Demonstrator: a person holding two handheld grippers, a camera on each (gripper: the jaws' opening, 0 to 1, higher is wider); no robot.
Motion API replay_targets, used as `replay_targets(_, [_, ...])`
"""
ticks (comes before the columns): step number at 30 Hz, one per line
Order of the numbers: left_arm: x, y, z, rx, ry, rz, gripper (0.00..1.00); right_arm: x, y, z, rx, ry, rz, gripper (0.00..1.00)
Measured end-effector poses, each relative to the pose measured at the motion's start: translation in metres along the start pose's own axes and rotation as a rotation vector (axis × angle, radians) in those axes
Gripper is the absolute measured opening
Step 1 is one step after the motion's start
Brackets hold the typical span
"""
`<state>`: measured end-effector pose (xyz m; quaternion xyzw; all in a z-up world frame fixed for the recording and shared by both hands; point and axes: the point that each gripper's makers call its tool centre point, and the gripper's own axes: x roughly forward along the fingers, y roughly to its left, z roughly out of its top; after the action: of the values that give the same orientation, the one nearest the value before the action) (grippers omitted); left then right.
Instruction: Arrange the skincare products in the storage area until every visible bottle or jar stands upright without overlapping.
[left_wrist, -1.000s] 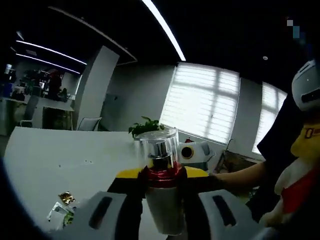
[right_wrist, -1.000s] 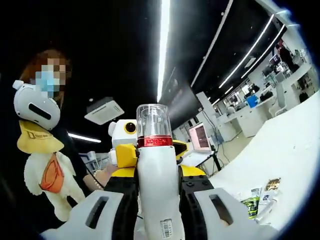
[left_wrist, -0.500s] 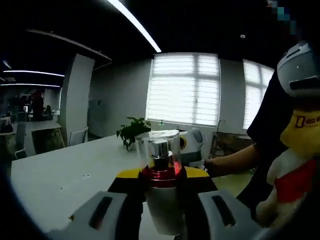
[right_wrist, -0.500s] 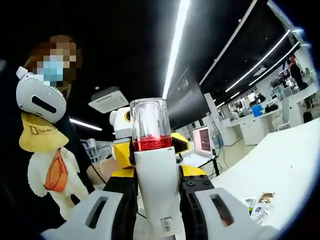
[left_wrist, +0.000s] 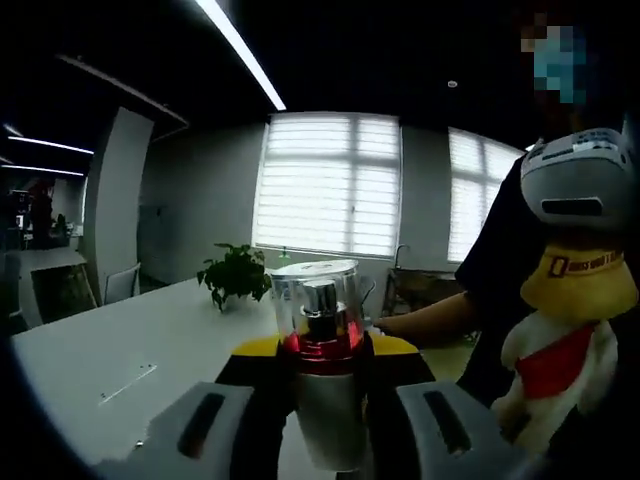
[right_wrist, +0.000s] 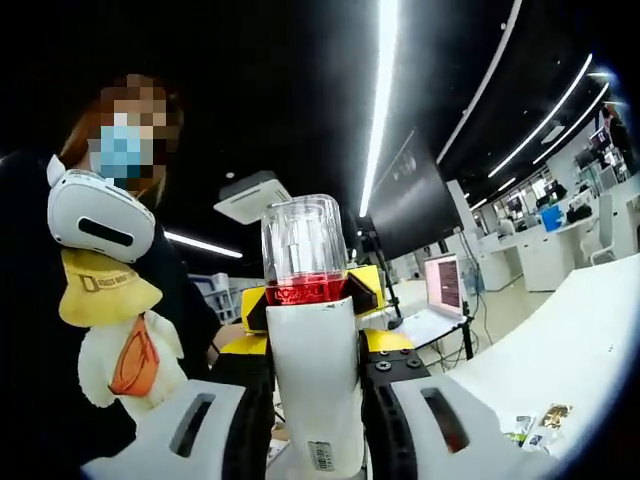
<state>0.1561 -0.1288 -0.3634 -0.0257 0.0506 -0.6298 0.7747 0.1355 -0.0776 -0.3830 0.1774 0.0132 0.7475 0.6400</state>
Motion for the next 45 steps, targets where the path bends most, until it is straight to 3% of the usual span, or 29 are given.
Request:
replay_targets(8, [0.001, -0.017, -0.002, -0.019, -0.004, -0.062, 0.24, 0.002, 0.017, -0.005, 0.027, 0.006, 0.053, 0.34])
replay_targets(18, [-0.007, -0.028, 0.003, -0.021, -0.019, -0.078, 0.24, 0.011, 0.029, -0.002, 0.021, 0.012, 0.065, 0.34])
replay_targets(23, [-0.01, -0.045, 0.008, -0.013, -0.018, -0.179, 0.24, 0.015, 0.043, -0.001, 0.024, 0.016, 0.116, 0.36])
replay_targets(29, [-0.012, -0.053, 0.015, -0.023, -0.048, -0.29, 0.24, 0.019, 0.054, 0.005, 0.046, 0.011, 0.196, 0.37])
replay_targets(31, [-0.013, -0.056, 0.018, -0.039, -0.062, -0.343, 0.24, 0.017, 0.059, 0.01, 0.084, -0.006, 0.25, 0.37])
replay_targets(40, [-0.006, -0.078, 0.025, -0.02, -0.057, -0.461, 0.24, 0.021, 0.081, 0.013, 0.103, -0.008, 0.392, 0.38])
replay_targets(45, [-0.004, -0.091, 0.03, -0.029, -0.072, -0.524, 0.24, 0.022, 0.095, 0.005, 0.1, 0.036, 0.453, 0.37])
